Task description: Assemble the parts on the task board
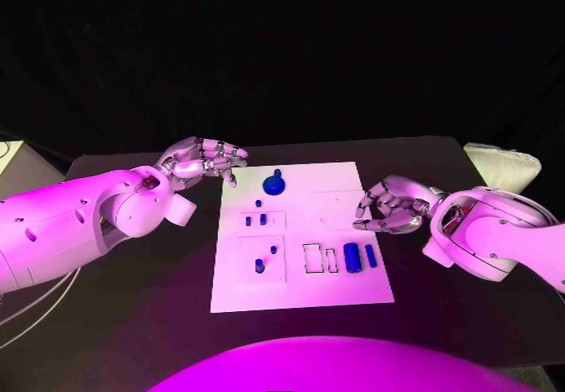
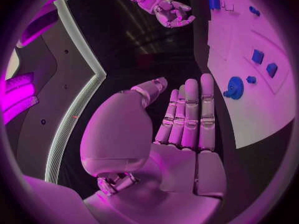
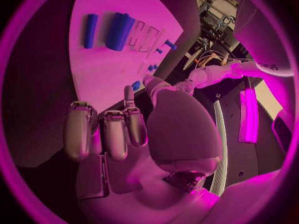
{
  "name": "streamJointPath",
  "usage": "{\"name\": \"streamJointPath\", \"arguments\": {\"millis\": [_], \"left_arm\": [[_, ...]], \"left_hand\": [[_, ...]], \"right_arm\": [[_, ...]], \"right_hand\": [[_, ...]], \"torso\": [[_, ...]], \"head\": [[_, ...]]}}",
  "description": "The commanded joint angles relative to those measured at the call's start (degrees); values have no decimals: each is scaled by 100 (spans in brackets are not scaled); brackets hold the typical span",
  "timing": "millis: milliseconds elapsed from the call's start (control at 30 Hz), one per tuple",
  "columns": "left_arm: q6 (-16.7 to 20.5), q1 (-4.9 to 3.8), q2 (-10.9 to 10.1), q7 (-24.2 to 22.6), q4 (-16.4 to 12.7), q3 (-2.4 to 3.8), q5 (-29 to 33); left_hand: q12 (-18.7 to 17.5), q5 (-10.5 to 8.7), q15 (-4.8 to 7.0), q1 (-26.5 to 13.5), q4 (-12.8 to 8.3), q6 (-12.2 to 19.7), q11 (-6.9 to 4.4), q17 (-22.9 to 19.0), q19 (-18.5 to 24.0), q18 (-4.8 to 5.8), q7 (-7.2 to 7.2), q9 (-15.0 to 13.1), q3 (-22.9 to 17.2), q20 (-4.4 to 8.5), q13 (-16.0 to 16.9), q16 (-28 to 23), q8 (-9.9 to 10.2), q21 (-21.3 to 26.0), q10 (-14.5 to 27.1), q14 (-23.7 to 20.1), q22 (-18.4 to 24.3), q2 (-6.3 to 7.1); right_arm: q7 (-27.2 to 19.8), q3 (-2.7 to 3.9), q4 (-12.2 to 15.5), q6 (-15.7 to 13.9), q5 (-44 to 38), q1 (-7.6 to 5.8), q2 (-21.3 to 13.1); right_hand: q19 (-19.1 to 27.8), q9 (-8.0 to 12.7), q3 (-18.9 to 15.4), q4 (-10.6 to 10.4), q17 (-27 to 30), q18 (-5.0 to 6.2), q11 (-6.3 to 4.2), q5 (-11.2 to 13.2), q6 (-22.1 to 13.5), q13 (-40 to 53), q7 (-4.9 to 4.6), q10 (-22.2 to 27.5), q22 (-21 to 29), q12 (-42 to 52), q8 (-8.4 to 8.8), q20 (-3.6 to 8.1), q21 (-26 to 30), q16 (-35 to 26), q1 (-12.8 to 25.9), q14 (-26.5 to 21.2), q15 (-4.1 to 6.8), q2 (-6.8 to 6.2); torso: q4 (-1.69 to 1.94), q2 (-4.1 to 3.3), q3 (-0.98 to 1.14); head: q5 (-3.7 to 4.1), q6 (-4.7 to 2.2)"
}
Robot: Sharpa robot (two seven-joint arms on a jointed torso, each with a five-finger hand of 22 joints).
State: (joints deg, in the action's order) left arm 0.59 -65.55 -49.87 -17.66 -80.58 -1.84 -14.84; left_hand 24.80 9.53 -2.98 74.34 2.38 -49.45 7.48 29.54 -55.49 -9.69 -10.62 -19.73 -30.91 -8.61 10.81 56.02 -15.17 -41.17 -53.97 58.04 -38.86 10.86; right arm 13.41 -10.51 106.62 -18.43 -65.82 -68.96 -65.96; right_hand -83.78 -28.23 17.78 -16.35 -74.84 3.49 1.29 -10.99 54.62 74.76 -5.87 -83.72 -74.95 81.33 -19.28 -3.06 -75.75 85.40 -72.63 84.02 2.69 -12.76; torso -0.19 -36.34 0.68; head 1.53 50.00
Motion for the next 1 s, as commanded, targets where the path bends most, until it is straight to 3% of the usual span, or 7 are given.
{"name": "streamJointPath", "arguments": {"millis": [33,167,400,500,1000], "left_arm": [[-35,20,-1,-65,-28,2,48],[-33,45,0,-67,-29,2,50],[-38,63,2,-69,-36,2,53],[-35,66,0,-69,-37,2,54],[-42,69,-12,-61,-44,3,63]], "left_hand": [[-8,-24,-34,37,10,27,-12,-9,-52,-82,-22,-7,38,-5,-9,-26,15,19,43,-19,5,-2],[-8,-24,-34,37,10,27,-12,-9,-52,-82,-22,-7,38,-5,-9,-26,15,19,43,-19,5,-2],[-8,-24,-34,37,10,27,-12,-9,-52,-82,-22,-7,38,-5,-9,-26,15,19,43,-19,5,-2],[-8,-24,-34,37,10,27,-12,-9,-52,-82,-22,-7,38,-5,-9,-26,15,19,43,-19,5,-2],[-3,-23,-34,36,22,26,-13,-9,-58,-81,-21,-9,46,-6,-12,-25,13,30,40,-19,13,-8]], "right_arm": [[549,-28,99,390,54,15,-121],[838,-91,219,366,-360,73,-256],[1095,-141,293,196,-690,257,-201],[1155,-149,291,138,-767,340,-119],[1340,-159,171,176,-996,628,197]], "right_hand": [[-243,24,-173,-27,-423,-84,-2,-19,15,805,-1,-192,-698,201,-18,-3,-154,82,101,389,13,32],[-304,70,-430,-34,-639,-125,-17,-27,73,1019,19,-305,-842,385,-25,2,-359,167,247,426,20,111],[-371,151,-892,-41,-856,-172,-35,-45,153,1232,43,-433,-1006,573,3,11,-594,245,412,464,31,258],[-403,181,-1081,-43,-971,-194,-38,-54,176,1328,47,-495,-1077,665,17,13,-702,285,445,487,33,322],[-424,224,-1375,-50,-1061,-210,-42,-98,223,1365,54,-516,-1135,696,30,12,-783,315,532,503,34,460]], "torso": [[-17,25,1],[-28,27,8],[-24,28,7],[-24,23,10],[-21,25,11]], "head": [[30,0],[43,0],[60,0],[57,0],[12,0]]}}
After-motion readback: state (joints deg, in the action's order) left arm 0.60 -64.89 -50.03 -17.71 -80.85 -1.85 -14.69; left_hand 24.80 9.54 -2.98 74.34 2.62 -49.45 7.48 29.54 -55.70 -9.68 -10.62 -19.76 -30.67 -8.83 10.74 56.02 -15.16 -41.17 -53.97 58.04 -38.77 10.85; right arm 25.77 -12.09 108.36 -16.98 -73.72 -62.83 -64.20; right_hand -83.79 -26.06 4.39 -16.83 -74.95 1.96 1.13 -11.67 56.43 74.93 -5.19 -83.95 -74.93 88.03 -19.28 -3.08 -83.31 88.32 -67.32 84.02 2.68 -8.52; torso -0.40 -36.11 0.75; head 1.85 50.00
